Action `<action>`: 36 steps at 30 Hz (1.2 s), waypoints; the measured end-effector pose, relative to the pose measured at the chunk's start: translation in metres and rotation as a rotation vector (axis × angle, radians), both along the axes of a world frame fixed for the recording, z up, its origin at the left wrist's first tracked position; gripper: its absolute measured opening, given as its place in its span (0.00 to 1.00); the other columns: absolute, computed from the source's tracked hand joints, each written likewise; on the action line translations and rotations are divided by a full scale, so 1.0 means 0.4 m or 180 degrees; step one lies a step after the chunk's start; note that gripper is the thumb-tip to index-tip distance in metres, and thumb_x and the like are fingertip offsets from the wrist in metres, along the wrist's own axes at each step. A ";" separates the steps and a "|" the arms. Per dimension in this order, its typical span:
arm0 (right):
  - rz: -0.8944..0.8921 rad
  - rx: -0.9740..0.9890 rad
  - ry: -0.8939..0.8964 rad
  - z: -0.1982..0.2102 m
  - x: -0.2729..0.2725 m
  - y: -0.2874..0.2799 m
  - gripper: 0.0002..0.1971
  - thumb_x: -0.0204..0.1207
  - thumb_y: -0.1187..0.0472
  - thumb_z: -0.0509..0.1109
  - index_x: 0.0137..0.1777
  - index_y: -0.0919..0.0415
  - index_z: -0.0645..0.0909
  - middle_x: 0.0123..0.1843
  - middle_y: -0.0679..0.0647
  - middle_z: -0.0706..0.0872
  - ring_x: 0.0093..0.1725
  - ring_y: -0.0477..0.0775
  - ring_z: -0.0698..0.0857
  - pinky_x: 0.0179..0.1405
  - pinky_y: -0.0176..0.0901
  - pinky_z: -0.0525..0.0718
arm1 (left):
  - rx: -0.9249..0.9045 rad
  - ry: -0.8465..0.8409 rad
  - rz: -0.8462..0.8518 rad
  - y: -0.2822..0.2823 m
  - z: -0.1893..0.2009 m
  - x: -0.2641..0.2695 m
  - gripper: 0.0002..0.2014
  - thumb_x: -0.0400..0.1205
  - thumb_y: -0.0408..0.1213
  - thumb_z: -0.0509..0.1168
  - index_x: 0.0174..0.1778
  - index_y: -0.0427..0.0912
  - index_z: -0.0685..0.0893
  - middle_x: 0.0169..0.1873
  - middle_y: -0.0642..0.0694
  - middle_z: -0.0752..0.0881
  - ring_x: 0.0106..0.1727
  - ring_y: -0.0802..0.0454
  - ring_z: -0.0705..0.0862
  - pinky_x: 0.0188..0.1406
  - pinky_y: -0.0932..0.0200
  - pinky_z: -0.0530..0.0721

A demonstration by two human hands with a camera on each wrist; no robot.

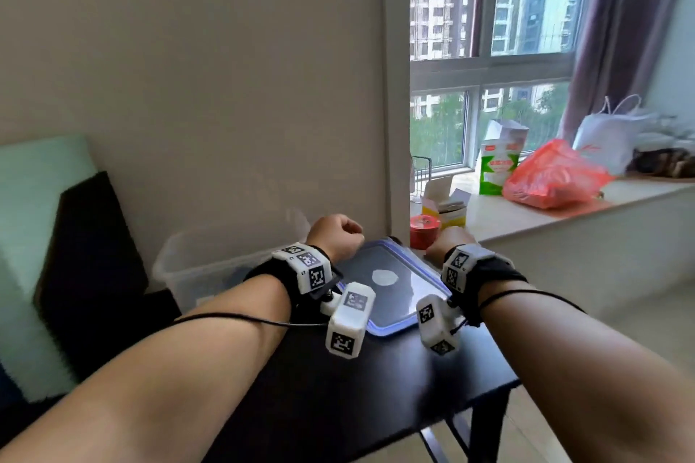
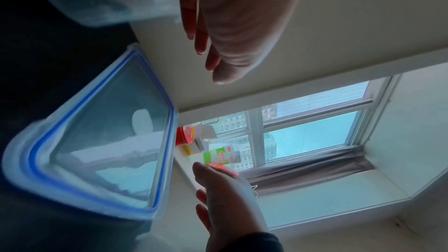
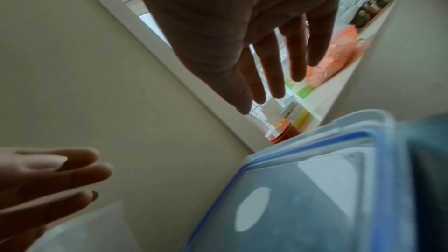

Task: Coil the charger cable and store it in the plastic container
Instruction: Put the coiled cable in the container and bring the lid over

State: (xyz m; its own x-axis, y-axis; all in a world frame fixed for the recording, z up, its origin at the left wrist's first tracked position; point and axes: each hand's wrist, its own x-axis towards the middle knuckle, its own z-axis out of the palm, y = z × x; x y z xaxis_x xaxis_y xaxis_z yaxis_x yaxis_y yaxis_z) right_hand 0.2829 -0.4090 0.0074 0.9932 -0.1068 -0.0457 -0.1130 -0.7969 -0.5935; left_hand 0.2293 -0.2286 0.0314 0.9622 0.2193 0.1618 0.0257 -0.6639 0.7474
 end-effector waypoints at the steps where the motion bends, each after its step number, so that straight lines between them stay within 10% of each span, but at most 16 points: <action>1: -0.0051 0.0025 0.0076 -0.015 0.004 -0.019 0.10 0.69 0.53 0.70 0.41 0.61 0.82 0.42 0.60 0.83 0.45 0.61 0.82 0.44 0.43 0.75 | -0.0008 0.0106 -0.0073 -0.018 -0.020 0.009 0.10 0.75 0.34 0.67 0.51 0.40 0.88 0.52 0.41 0.90 0.57 0.44 0.87 0.59 0.56 0.83; 11: -0.0135 0.0135 0.0388 -0.092 -0.011 -0.090 0.13 0.73 0.63 0.69 0.28 0.62 0.73 0.28 0.55 0.76 0.38 0.59 0.78 0.26 0.37 0.69 | 0.0000 0.0583 -0.0283 -0.122 -0.150 0.058 0.11 0.77 0.33 0.66 0.55 0.38 0.86 0.54 0.40 0.88 0.45 0.50 0.81 0.43 0.60 0.78; 14: -0.0151 0.0089 0.0390 -0.104 -0.012 -0.093 0.11 0.71 0.66 0.69 0.28 0.63 0.73 0.29 0.56 0.77 0.38 0.59 0.80 0.35 0.40 0.75 | 0.0016 0.0673 -0.0313 -0.131 -0.170 0.062 0.12 0.77 0.34 0.67 0.54 0.36 0.86 0.50 0.43 0.88 0.46 0.50 0.82 0.42 0.59 0.80; 23: -0.0369 0.0948 0.0249 -0.050 -0.029 -0.103 0.02 0.66 0.67 0.68 0.35 0.65 0.82 0.39 0.60 0.89 0.41 0.57 0.89 0.36 0.37 0.82 | 0.0400 0.0909 -0.0778 -0.146 -0.160 0.024 0.30 0.71 0.50 0.74 0.67 0.39 0.80 0.68 0.47 0.81 0.68 0.51 0.80 0.68 0.62 0.74; 26: -0.0358 0.1681 0.0153 -0.016 -0.014 -0.088 0.06 0.53 0.68 0.70 0.32 0.65 0.84 0.36 0.62 0.91 0.38 0.60 0.92 0.48 0.55 0.90 | 0.0538 0.0858 -0.0891 -0.134 -0.121 0.000 0.33 0.71 0.47 0.75 0.71 0.39 0.76 0.73 0.49 0.76 0.72 0.53 0.77 0.69 0.66 0.69; 30: -0.0051 0.2118 -0.0216 0.067 -0.056 -0.052 0.17 0.62 0.62 0.76 0.51 0.62 0.82 0.51 0.61 0.87 0.49 0.61 0.89 0.41 0.51 0.92 | 0.0395 0.0245 -0.0633 -0.108 -0.065 -0.039 0.18 0.74 0.34 0.69 0.61 0.44 0.84 0.58 0.46 0.87 0.59 0.50 0.85 0.62 0.62 0.78; 34: -0.0029 0.1742 -0.0844 0.176 -0.124 0.007 0.10 0.65 0.56 0.74 0.31 0.63 0.83 0.33 0.59 0.87 0.33 0.54 0.85 0.27 0.40 0.80 | 0.0461 -0.0354 -0.0373 -0.073 -0.016 -0.079 0.11 0.77 0.37 0.64 0.53 0.51 0.85 0.49 0.45 0.90 0.51 0.45 0.87 0.58 0.54 0.83; 36: 0.0152 0.2167 -0.1006 0.223 -0.157 0.045 0.11 0.70 0.59 0.71 0.29 0.63 0.82 0.31 0.59 0.88 0.35 0.56 0.90 0.37 0.48 0.88 | 0.0300 -0.0597 -0.0244 -0.049 0.013 -0.098 0.07 0.77 0.38 0.65 0.50 0.48 0.85 0.46 0.43 0.90 0.48 0.43 0.87 0.56 0.53 0.84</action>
